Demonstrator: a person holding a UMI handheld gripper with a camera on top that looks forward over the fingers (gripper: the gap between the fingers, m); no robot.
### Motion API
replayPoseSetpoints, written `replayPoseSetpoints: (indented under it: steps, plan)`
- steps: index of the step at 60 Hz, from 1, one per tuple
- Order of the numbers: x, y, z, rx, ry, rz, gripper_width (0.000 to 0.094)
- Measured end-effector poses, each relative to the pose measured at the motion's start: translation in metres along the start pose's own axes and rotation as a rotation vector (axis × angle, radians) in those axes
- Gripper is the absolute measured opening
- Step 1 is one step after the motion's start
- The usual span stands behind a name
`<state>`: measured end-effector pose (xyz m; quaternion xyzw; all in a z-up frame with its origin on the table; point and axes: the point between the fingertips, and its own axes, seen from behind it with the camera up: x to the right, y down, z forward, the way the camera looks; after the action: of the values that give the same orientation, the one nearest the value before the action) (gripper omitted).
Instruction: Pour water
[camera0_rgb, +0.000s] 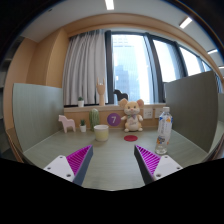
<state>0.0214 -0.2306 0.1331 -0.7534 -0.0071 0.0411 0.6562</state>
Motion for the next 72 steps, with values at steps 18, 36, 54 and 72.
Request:
replayPoseSetpoints:
  steps: [18, 36, 54, 72]
  plan:
    - [0.15, -0.001, 0.012, 0.032, 0.133, 0.001, 0.0842]
    - [0.236, -0.012, 0.085, 0.01, 0.216, -0.036, 0.0846]
    - [0.251, -0.026, 0.168, 0.014, 0.192, -0.055, 0.0778]
    - [0.245, -0.027, 0.177, 0.041, 0.218, -0.093, 0.0329]
